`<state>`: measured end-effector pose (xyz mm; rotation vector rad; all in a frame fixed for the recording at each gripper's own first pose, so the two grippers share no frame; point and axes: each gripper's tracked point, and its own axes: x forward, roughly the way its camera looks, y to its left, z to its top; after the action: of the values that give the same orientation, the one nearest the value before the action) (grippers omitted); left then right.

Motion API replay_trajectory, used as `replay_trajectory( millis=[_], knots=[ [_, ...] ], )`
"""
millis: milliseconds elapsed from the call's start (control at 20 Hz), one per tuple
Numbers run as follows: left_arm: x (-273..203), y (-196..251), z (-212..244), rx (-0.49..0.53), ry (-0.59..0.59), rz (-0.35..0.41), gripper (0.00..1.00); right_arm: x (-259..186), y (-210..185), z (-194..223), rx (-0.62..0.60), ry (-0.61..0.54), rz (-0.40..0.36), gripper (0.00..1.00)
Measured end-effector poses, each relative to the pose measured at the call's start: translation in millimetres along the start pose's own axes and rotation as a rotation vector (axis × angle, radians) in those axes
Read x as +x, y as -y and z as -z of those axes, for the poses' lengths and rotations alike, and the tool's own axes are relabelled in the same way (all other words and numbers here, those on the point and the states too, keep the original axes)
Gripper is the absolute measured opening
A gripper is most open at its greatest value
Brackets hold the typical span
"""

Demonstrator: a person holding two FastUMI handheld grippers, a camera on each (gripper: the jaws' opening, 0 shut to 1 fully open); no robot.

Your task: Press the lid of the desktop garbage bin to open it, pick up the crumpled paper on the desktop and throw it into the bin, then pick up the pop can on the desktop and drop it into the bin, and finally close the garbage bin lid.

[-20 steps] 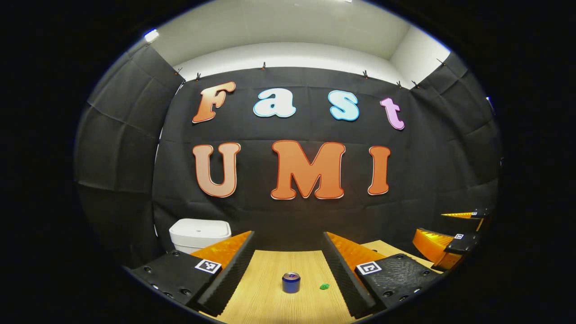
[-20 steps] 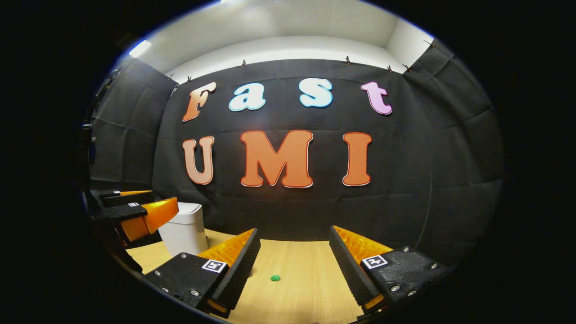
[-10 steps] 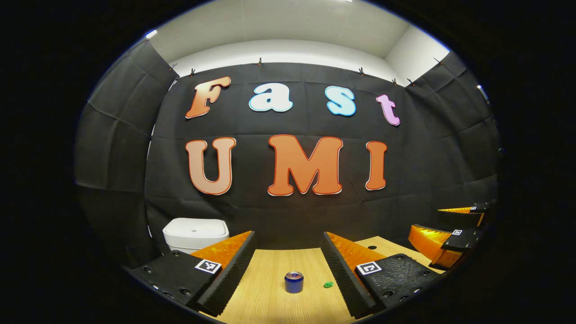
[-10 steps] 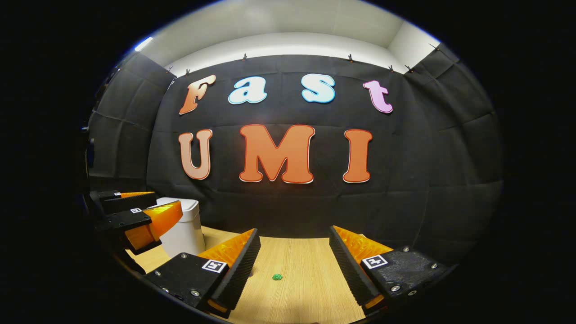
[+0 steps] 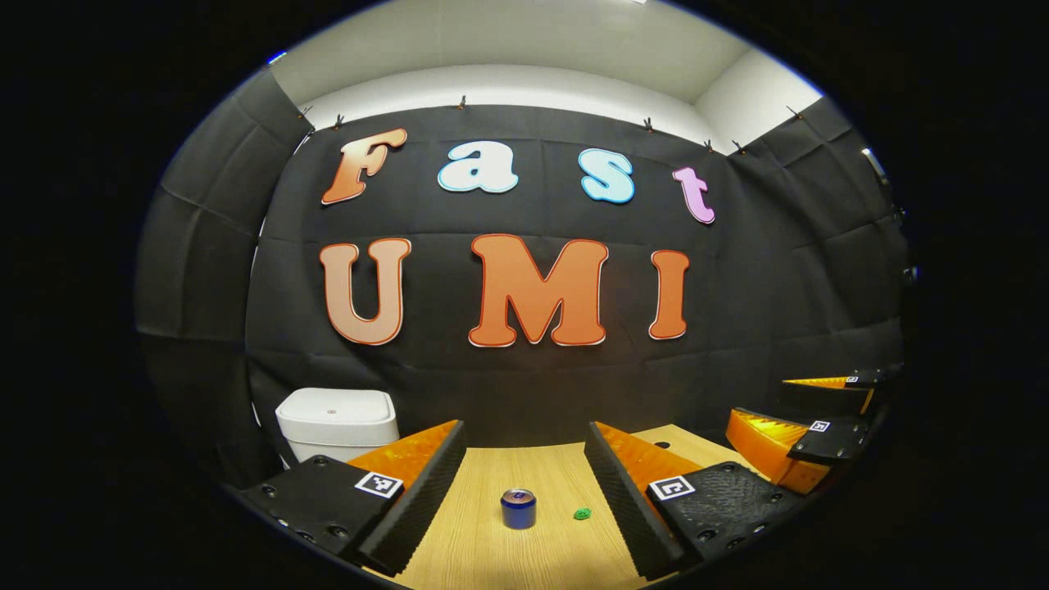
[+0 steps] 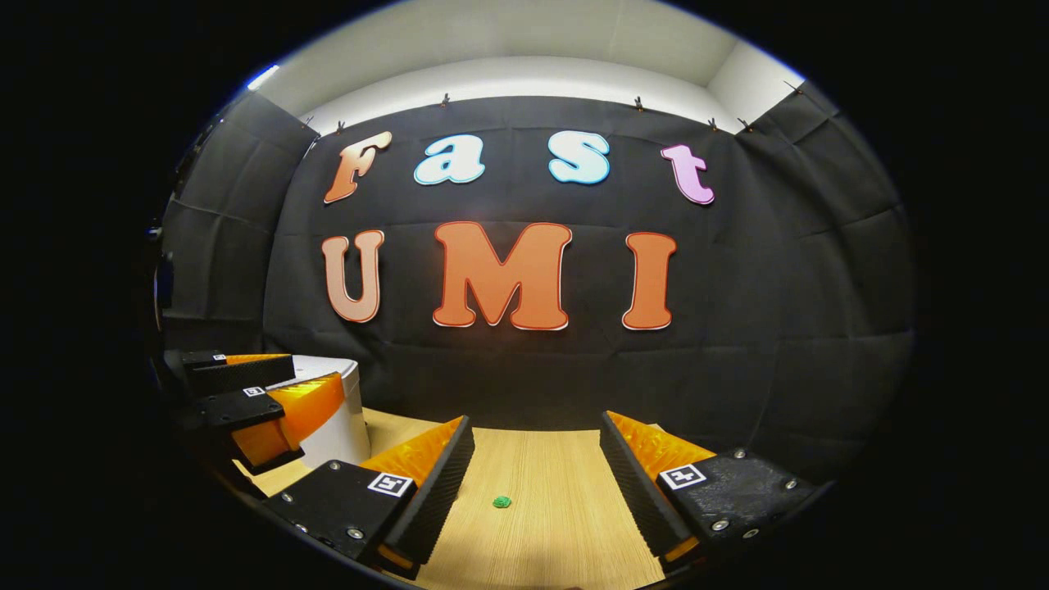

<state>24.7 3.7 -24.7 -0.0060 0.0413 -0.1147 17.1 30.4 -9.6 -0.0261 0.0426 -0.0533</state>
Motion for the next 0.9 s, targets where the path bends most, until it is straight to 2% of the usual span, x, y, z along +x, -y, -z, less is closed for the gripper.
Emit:
replay_trajectory(
  millis=[650,900],
  knots=[
    [1.1,-6.8,8.1,-0.014,-0.009,-0.011,0.93,-0.1,-5.6,0.0,-0.012,0.003,-0.012,0.93],
    [2.3,-18.3,5.6,0.002,0.003,-0.052,0.93,1.9,3.2,-0.1,-0.013,0.012,0.008,0.93]
  ],
)
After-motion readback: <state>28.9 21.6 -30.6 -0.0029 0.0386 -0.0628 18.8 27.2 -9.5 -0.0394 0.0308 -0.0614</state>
